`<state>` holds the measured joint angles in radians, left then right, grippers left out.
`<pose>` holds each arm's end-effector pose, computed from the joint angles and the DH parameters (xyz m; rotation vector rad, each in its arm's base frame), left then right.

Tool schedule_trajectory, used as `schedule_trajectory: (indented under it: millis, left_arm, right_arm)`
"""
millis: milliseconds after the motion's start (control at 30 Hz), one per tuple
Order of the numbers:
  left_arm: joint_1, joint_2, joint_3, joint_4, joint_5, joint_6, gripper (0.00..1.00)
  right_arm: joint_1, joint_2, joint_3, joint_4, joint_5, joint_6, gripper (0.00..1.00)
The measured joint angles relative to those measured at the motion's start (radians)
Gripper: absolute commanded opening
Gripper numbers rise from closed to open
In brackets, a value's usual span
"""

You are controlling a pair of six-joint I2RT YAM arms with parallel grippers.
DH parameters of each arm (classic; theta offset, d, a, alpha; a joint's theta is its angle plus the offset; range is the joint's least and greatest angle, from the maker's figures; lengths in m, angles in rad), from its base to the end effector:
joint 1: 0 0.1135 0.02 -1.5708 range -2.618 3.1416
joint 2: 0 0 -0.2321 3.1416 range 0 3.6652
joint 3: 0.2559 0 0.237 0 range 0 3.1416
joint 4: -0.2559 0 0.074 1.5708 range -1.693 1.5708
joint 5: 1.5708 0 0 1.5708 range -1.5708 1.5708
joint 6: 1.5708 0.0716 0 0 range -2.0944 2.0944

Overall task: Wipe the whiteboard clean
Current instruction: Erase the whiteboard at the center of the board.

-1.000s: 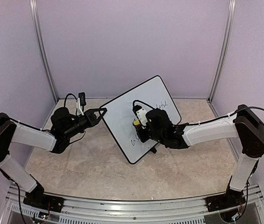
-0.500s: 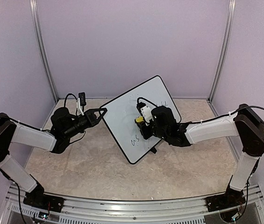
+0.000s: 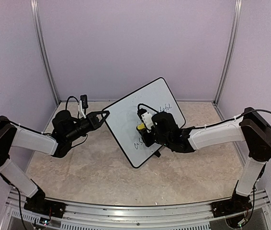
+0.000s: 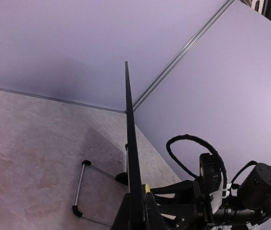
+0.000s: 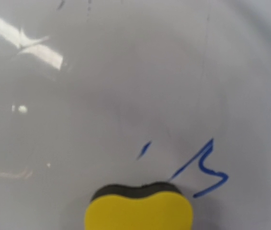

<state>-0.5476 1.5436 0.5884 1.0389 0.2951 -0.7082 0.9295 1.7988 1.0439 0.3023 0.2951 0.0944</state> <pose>0.2769 -0.1933 0.2049 0.1293 1.6134 -1.2129 0.2612 0.3151 0.1639 -0.6448 1.9148 0.3559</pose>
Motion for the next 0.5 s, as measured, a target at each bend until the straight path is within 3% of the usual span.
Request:
schedule_trajectory:
  millis: [267, 500]
  left_arm:
    - [0.0, 0.0, 0.0, 0.0, -0.012, 0.001, 0.0]
    - [0.0, 0.0, 0.0, 0.0, -0.012, 0.001, 0.0]
  right_arm:
    - [-0.047, 0.035, 0.11, -0.021, -0.027, -0.006, 0.0]
    - [-0.049, 0.035, 0.09, 0.005, -0.042, -0.011, 0.0]
